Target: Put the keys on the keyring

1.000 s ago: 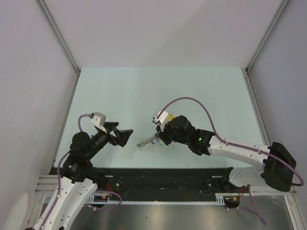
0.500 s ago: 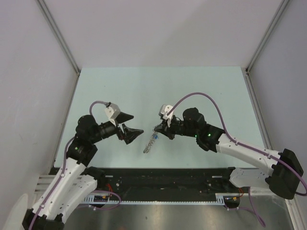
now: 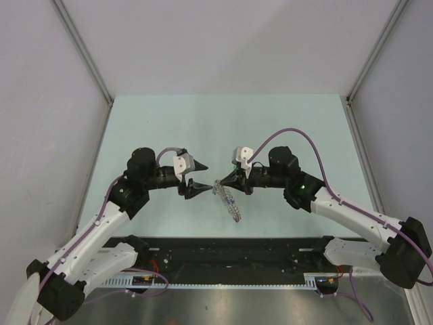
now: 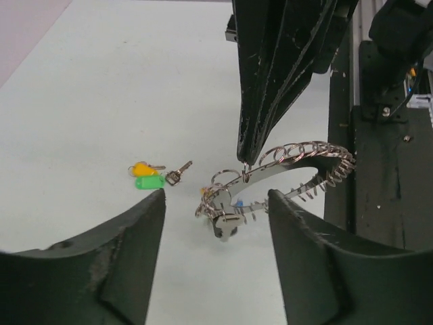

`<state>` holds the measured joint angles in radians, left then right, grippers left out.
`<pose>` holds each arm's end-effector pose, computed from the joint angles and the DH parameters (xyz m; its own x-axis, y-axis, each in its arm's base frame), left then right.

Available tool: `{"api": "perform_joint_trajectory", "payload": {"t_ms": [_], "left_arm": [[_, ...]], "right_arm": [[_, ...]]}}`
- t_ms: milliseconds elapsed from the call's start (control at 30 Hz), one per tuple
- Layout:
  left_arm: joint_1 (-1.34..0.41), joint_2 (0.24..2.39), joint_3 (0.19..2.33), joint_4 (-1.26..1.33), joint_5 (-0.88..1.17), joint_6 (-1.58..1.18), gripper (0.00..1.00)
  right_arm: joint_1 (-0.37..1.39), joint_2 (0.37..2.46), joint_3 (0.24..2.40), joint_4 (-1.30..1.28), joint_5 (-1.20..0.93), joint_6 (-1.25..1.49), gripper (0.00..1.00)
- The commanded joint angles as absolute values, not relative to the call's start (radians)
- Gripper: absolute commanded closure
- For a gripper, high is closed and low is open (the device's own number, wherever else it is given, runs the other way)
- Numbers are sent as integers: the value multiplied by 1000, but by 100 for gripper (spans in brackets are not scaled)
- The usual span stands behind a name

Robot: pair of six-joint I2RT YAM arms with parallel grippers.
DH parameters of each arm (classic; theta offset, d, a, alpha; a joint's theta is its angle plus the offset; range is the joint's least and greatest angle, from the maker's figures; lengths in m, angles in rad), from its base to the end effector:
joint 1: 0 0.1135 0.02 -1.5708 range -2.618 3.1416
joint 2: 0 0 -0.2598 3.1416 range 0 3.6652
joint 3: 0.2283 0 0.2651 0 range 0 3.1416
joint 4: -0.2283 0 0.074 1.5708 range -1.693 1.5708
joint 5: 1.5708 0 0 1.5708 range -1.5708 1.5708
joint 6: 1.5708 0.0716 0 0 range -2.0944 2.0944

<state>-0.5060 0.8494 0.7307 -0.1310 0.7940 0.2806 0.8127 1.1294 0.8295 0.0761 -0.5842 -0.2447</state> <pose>0.1784 -0.1572 0.3069 0.0538 0.1921 -0.9799 0.9671 0.2342 0.0990 0.1802 0.2478 0.2998 0.0883 -0.2007 -0.9757 -0.9834 0.1385 -0.1175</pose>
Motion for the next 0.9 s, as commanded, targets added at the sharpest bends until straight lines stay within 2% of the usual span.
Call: {"api": "perform_joint_trajectory", "payload": {"t_ms": [0, 100, 467, 633, 867], "left_arm": [[-540, 903, 791, -169, 842, 419, 42], [-552, 920, 782, -166, 845, 422, 51], [-589, 965, 767, -144, 873, 390, 68], [-600, 974, 769, -135, 881, 380, 73], [-614, 983, 769, -127, 884, 368, 75]], "right_arm": [[804, 1100, 873, 109, -641, -278, 100], [796, 1100, 873, 106, -647, -279, 100], [795, 1109, 873, 118, -666, -281, 100], [793, 1114, 873, 124, -669, -278, 100], [796, 1120, 873, 123, -678, -276, 100]]}}
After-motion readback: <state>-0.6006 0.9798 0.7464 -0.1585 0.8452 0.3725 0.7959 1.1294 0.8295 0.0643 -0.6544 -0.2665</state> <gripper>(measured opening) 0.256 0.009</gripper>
